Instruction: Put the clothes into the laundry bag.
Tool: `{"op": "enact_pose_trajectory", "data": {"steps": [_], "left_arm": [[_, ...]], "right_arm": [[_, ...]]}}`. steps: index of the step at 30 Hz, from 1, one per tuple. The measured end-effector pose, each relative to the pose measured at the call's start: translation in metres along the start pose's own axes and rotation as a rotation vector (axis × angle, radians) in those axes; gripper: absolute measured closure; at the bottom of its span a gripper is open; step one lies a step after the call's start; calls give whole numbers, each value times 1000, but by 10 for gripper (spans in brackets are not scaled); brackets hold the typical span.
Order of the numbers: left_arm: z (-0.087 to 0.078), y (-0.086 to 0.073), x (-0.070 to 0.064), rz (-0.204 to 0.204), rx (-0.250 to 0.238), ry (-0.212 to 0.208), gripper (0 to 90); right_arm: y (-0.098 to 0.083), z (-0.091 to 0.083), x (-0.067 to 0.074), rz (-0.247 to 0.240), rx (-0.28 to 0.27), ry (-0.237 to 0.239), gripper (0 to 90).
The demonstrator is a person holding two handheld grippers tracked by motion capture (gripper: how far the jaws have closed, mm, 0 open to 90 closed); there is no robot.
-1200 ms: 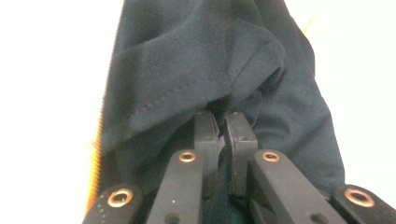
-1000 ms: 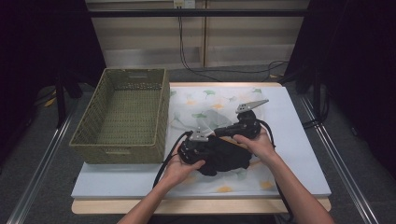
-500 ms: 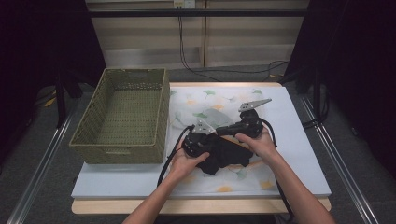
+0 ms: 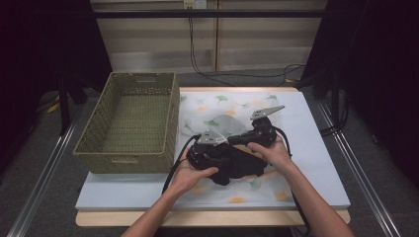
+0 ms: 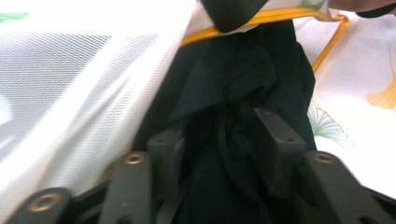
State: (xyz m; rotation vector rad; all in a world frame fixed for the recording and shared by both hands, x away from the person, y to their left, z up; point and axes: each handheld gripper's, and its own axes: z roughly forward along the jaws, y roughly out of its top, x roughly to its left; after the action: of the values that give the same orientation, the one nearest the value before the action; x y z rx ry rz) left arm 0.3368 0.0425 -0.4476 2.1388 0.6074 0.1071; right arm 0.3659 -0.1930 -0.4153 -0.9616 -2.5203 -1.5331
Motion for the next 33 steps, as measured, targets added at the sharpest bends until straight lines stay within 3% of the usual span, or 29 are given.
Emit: {"op": "enact_pose_trajectory", "data": {"steps": [7,9,11,12,15,16,18,20,22,23,25,28,33], "left_arm": [[-29,-8,-6,11,-25,-25,416],[-34,-12,-10,24,-28,-52,408],[-36,-17,-15,30,-28,-84,389],[-36,-20,-18,52,-23,-104,385],[-23,-30,-18,60,41,-99,370],[-19,-32,-19,77,65,-81,407],[-11,-31,-17,93,113,-80,568],[-7,-29,-15,82,123,-97,745],[-3,-24,-16,95,130,-102,821],[-1,-21,-17,108,124,-108,831],[4,-16,-20,95,107,-109,842],[13,-11,-19,97,124,-85,850],[27,-9,-8,39,84,-64,856]], "right_arm": [[0,0,1,-3,2,-4,895],[0,0,1,-3,2,-4,895],[0,1,1,-6,3,-8,894],[0,1,2,-4,5,-8,895],[0,2,2,-7,8,-8,894],[0,1,3,-9,9,-7,894],[0,1,4,-9,9,-10,894],[0,1,4,-10,11,-10,894],[0,2,4,-11,14,-6,894],[0,2,4,-10,13,-5,895],[-1,2,3,-8,14,-6,895],[0,2,3,-7,15,-5,895],[0,2,4,-14,14,-1,895]]}}
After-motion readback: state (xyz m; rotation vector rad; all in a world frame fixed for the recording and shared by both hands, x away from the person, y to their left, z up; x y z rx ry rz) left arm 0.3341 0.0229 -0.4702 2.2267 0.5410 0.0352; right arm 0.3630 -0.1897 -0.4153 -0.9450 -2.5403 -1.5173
